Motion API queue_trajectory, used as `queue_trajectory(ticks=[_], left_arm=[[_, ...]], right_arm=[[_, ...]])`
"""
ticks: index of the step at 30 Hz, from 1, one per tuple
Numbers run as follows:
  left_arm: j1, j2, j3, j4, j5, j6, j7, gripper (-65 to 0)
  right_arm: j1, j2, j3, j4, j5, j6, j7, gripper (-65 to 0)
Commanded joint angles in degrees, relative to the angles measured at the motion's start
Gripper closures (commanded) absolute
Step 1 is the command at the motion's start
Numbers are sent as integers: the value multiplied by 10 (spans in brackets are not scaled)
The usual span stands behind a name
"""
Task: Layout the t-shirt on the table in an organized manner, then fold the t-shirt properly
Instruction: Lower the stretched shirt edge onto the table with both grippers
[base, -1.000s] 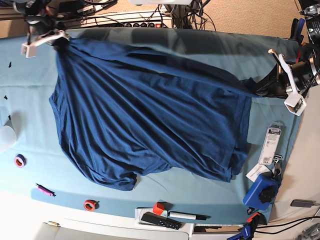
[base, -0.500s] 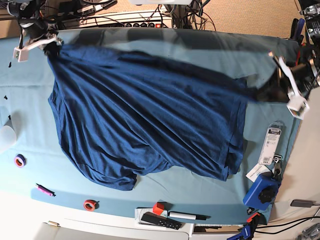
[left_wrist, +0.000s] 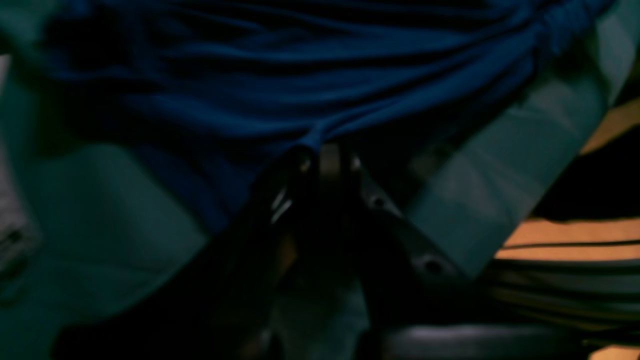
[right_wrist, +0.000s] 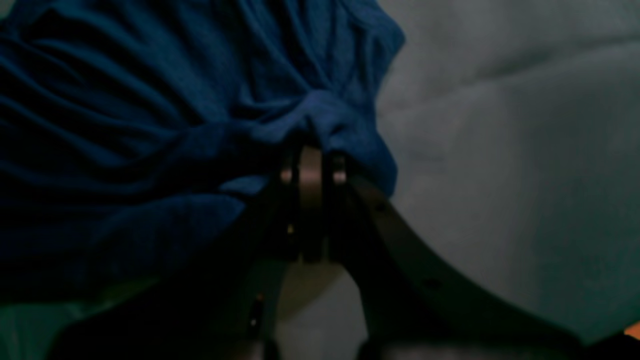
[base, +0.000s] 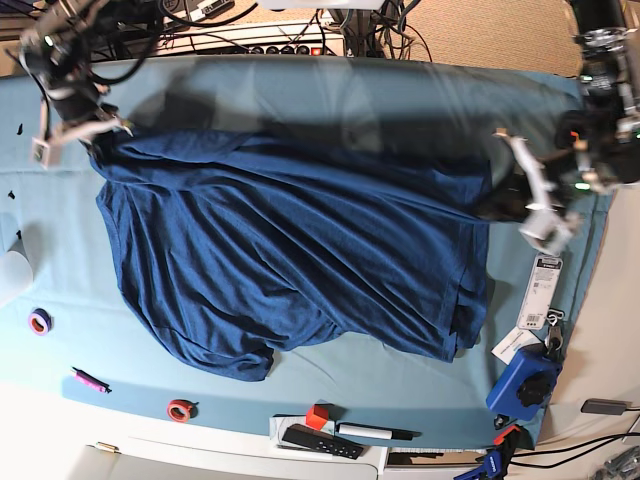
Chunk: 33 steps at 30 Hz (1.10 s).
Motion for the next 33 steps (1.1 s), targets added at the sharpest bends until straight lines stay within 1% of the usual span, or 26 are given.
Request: queue_trajectory(ticks=[1,4,7,8,10,12,15,18,22,28,30,33], left_arm=[[-12,-9,13,-2,7,0,-17,0],[-31,-9,52,-33,45,0,-17,0],[-48,-10,58,-53,67,0,-17,0],[-54,-10,58,-57,77,5,-17,0],[-63,-10,58,-59,102,29,-17,0],[-70,-10,58,-59,124,44,-22,0],[-72,-10,58,-59,148,56,-33,0],[-72,-9,58,-59,167,72,-32,0],[-72,-10,58,-59,181,72,-32,0],[-71,-9,58,-59,180,72,-32,0],[-71,-9,58,-59,181,72,-32,0],[-71,-9,58,-59,188,72,-32,0]], right_arm=[[3,8,-14,10,-15,-11,28,0],[3,8,-60,10,-81,-37,68,0],[5,8,-93,10,-134,-64,92,0],[5,8,-101,10,-150,-73,96,0],[7,8,-110,9,-174,-90,108,0],[7,8,-112,9,-185,-106,123,0],[7,9,-112,9,-193,-122,135,0],[13,8,-112,9,-195,-125,133,0],[24,8,-112,-5,-194,-125,133,0],[53,8,-112,-85,-194,-124,131,0],[62,9,-112,-111,-194,-122,131,0],[71,9,-112,-130,-194,-109,132,0]])
